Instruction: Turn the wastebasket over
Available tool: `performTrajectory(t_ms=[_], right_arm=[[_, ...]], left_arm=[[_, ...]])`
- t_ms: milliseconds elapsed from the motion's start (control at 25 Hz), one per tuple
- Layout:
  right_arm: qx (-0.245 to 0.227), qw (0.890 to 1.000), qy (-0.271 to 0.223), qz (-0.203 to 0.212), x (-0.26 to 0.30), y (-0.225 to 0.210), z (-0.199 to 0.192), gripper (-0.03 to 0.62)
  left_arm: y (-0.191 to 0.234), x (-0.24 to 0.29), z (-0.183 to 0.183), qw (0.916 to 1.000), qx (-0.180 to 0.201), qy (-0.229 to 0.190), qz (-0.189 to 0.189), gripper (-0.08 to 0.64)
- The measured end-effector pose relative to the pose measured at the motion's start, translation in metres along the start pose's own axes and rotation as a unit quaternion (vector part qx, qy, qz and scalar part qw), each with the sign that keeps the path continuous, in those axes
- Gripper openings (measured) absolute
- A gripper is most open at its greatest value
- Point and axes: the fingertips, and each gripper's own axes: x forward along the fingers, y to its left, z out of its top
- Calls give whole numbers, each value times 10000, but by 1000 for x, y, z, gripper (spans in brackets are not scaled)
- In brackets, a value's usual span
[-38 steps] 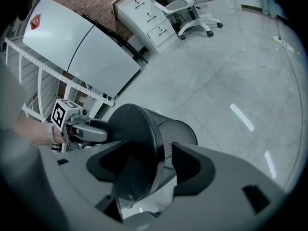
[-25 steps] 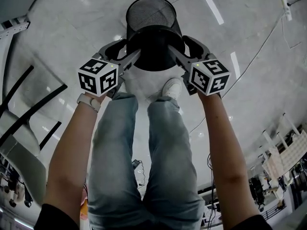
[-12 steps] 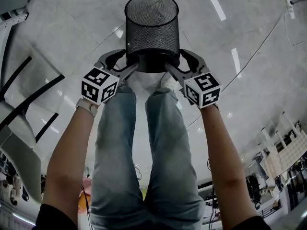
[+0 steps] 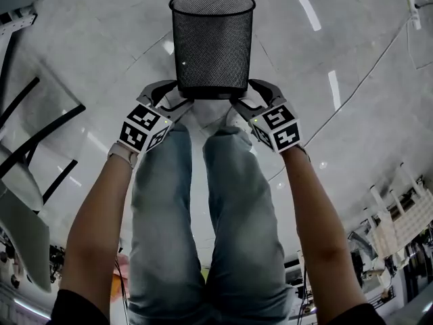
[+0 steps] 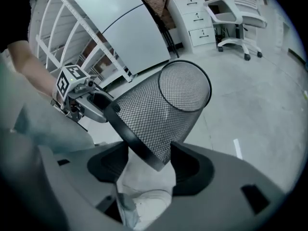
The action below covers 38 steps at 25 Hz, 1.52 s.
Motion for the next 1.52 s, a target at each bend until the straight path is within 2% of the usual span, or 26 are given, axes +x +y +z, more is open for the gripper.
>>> performTrajectory(t_ms=[280, 400, 600, 760, 880, 1000, 1120, 1280, 1520], right_arm=[[-622, 9975, 315, -142, 42, -16, -16, 279], [-670, 9966, 445, -176, 54, -23, -20, 279], [-616, 9950, 786, -53, 64, -27, -31, 279], [-607, 9926, 1050, 74, 64, -28, -35, 295], [-810, 9886, 1259, 157, 51, -32, -29, 302], [-1097, 9856, 1253, 284, 29, -34, -8, 307], [-1501, 9822, 1087, 300, 5, -46, 36, 307], [-1965, 9760, 934, 122, -10, -51, 98, 312], [-2682, 9580, 1013, -10, -6, -57, 176, 350]], left_arm=[[25, 29, -24, 9998, 87, 112, 103, 250], [33, 39, -31, 9997, 105, 201, 110, 250], [33, 48, -39, 9991, -95, 412, -79, 244], [28, 49, -40, 9981, -383, 415, -236, 230], [26, 42, -38, 9971, -572, 440, -259, 230], [17, 17, -24, 9922, -1224, 92, -234, 230], [2, -12, 7, 9779, -1992, -588, -223, 230], [-23, -48, 22, 9667, -2320, -1061, -192, 230], [-42, -70, 18, 9503, -2810, -1343, -54, 227]])
